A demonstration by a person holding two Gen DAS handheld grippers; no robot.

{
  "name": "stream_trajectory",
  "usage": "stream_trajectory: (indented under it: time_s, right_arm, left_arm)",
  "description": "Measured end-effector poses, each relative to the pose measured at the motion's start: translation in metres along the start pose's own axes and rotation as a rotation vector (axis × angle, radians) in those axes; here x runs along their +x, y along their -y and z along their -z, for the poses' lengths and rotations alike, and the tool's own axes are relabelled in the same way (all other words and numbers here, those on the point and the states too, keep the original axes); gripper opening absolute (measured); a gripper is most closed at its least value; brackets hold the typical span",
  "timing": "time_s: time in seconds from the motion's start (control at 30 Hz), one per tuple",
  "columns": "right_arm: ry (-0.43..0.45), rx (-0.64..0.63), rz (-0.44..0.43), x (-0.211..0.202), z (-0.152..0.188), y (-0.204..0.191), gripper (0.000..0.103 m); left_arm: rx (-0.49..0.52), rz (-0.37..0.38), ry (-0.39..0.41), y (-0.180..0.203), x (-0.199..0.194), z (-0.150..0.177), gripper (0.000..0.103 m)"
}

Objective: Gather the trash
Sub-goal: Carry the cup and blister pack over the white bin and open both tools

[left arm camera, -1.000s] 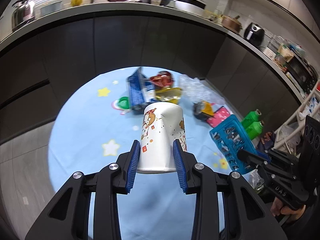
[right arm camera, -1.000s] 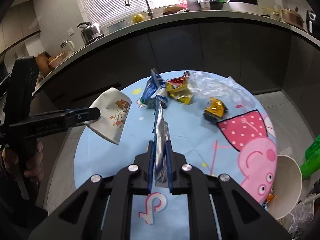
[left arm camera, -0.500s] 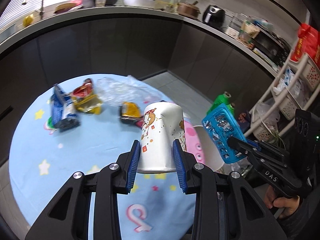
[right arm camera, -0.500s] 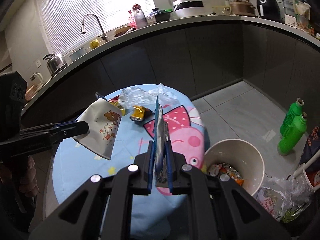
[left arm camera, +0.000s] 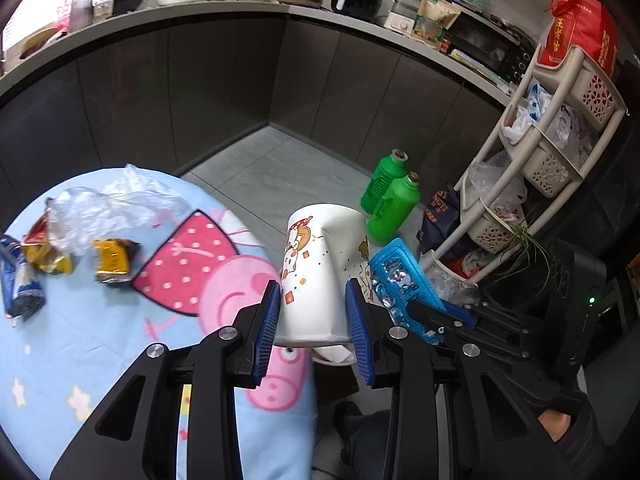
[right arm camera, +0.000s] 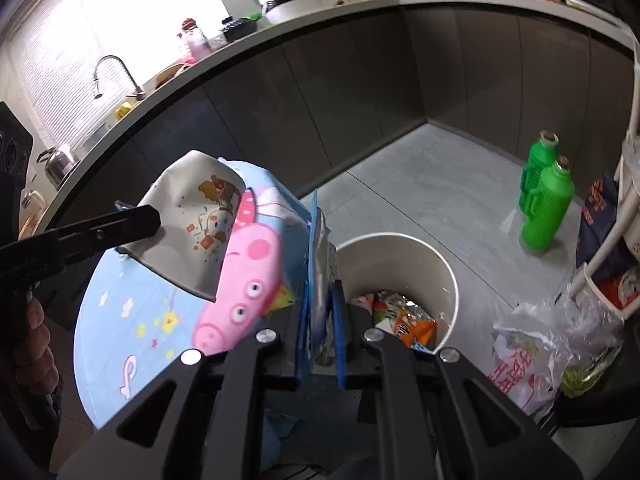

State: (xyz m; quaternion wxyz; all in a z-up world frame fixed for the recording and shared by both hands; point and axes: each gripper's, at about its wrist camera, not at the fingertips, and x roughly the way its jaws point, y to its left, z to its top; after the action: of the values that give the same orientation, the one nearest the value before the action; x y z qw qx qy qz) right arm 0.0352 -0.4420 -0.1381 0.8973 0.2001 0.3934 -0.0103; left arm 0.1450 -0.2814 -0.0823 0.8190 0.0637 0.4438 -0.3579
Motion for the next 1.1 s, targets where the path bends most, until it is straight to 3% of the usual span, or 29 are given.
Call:
stream_trajectory:
  time_s: [0.17,0.47,0.53,0.6,0.63,0.87,1.1]
  right_arm:
    - [-0.032,0.047,0.010,0.022,0.003,0.030,0.012]
    - [-0.088,0.054,0.014,0.066,0.002,0.053,0.013]
    - [-0.096,0.045,0.026,0.072,0.002,0.053,0.021]
    - [-0.101,0.037,0.037,0.078,0.003,0.052,0.056]
    - [-0.091,0.028,0.043,0.078,0.004,0.051,0.059]
    - [-0.067,-0.018,0.038,0.074,0.006,0.039,0.100]
    - [-0.077,-0.030,0.032,0.067,0.002,0.024,0.100]
  left_arm:
    - [0.012,0.013,-0.053,0.015,0.042,-0.008,0.032]
    - [0.060,-0.044,-0.101,0.026,0.086,-0.010,0.037]
    - [0.053,-0.061,-0.099,0.024,0.090,-0.011,0.039]
    - [0.034,-0.078,-0.094,0.020,0.091,-0.013,0.058]
    - [0.019,-0.087,-0.078,0.017,0.089,-0.013,0.069]
    - [-0.023,-0.169,-0.006,0.005,0.071,-0.018,0.094]
    - [-0.071,-0.185,0.002,-0.010,0.051,-0.014,0.095]
